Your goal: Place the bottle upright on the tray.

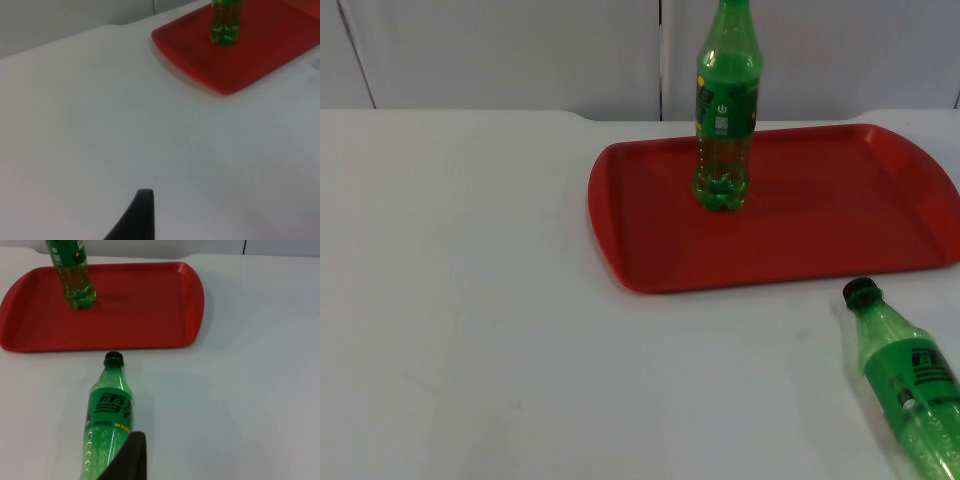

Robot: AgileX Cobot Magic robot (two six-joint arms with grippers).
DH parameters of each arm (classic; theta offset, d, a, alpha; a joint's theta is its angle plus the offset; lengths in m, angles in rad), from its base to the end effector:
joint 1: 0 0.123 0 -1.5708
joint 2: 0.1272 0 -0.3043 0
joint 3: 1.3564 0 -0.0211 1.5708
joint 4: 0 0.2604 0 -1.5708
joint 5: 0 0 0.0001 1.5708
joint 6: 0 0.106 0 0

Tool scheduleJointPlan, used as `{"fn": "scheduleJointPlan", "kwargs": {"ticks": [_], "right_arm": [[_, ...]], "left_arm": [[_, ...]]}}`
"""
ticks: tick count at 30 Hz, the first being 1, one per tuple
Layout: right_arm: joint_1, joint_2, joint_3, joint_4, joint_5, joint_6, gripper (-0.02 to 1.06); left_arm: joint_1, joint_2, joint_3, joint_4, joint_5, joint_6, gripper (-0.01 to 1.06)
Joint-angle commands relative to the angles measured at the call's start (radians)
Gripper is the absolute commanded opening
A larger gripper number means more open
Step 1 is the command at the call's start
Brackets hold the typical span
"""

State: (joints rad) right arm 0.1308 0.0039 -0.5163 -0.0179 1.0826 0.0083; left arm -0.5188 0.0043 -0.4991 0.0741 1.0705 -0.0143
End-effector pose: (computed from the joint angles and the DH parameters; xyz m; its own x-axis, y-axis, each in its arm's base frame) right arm -0.0045 -0.0023 0.2778 -0.4604 -0.0607 -0.8856 -0.1166 0.9932 -0.0074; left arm 0.0014 0.0071 0.2740 -0.3971 0.2512 -0.8827 0.4535 0.8899 0.0492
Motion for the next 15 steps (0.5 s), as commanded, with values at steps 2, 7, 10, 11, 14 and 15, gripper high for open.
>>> {"fn": "scheduleJointPlan", "kwargs": {"ticks": [2,7,10,11,14,15], "right_arm": [[-0.007,-0.004,0.0,0.001,-0.005,-0.002,1.04],[-0.007,-0.004,0.0,-0.005,-0.005,-0.002,1.04],[-0.007,-0.004,0.0,-0.003,-0.005,-0.002,1.04],[-0.007,-0.004,0.0,-0.005,-0.005,-0.002,1.04],[-0.007,-0.004,0.0,-0.002,-0.007,0.0,1.04],[-0.007,-0.004,0.0,0.001,-0.007,0.002,1.04]], "left_arm": [[-0.003,-0.004,0.004,-0.014,0.004,0.006,1.05],[-0.003,-0.004,0.004,-0.014,0.004,0.006,1.05],[-0.003,-0.004,0.004,-0.014,0.004,0.006,1.05],[-0.003,-0.004,0.004,-0.014,0.004,0.006,1.05],[-0.003,-0.004,0.004,-0.014,0.004,0.006,1.05],[-0.003,-0.004,0.004,-0.014,0.004,0.006,1.05]]}}
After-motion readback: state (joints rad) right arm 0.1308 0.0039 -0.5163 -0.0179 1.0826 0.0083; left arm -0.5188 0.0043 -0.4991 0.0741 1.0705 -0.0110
